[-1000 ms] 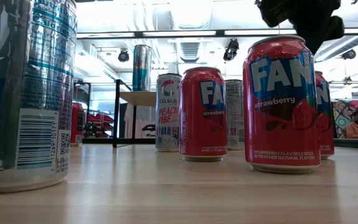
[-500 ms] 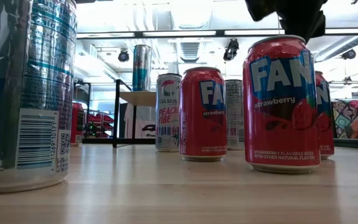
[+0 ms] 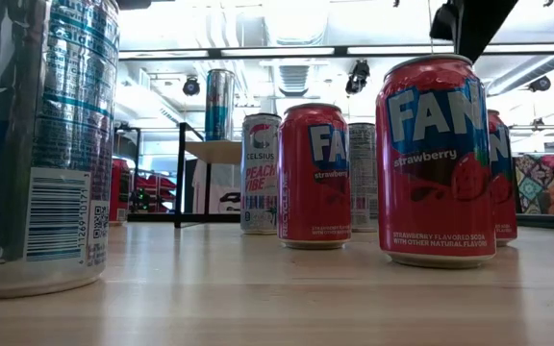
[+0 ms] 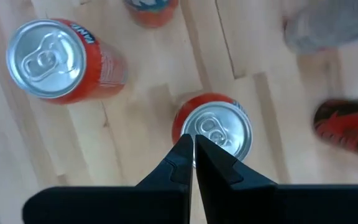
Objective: Place canned beverage on shelf
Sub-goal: Put the middle right red soda can on the shelf
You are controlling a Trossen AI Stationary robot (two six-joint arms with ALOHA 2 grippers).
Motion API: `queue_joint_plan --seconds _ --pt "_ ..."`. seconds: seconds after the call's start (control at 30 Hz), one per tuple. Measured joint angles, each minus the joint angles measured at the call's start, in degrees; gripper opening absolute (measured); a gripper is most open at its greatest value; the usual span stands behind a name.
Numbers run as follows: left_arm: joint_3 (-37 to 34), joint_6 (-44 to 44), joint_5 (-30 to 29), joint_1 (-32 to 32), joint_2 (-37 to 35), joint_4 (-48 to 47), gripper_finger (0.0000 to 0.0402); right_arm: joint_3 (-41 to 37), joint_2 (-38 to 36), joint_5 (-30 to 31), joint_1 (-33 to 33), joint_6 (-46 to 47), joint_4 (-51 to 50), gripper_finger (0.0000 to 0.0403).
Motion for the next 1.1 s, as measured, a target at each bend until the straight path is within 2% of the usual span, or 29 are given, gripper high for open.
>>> queue_joint_plan --seconds 0.17,0.37,0.5,0.73,0.93,1.1 --pt "0.0 6.59 -3.86 0.65 -0.08 -0.05 0.0261 -0.18 -1.04 4.16 1.27 -2.84 1.9 0.0009" --pt "0.0 15.42 -3.33 4.71 -1.8 -0.29 0.0261 -0.9 -1.84 10.54 0.99 -10.95 11.29 0.0009" --pt "0.0 19.31 -3.02 6.01 -3.07 -1.06 0.0261 -1.18 -1.82 11.41 0.99 -14.08 14.28 0.0009" --pt "0.0 22.47 -2.91 6.01 -3.61 -1.29 0.0261 -5.25 -4.46 11.4 2.52 -9.46 15.48 0.0009" --pt "-0.01 22.65 -5.58 6.05 -3.58 -1.31 0.0261 -9.01 -9.75 14.22 6.32 -3.8 18.24 0.0009" --pt "0.0 22.55 -7.9 6.08 -3.45 -1.25 0.0261 -12.02 -11.07 14.28 8.52 1.65 18.22 0.0009"
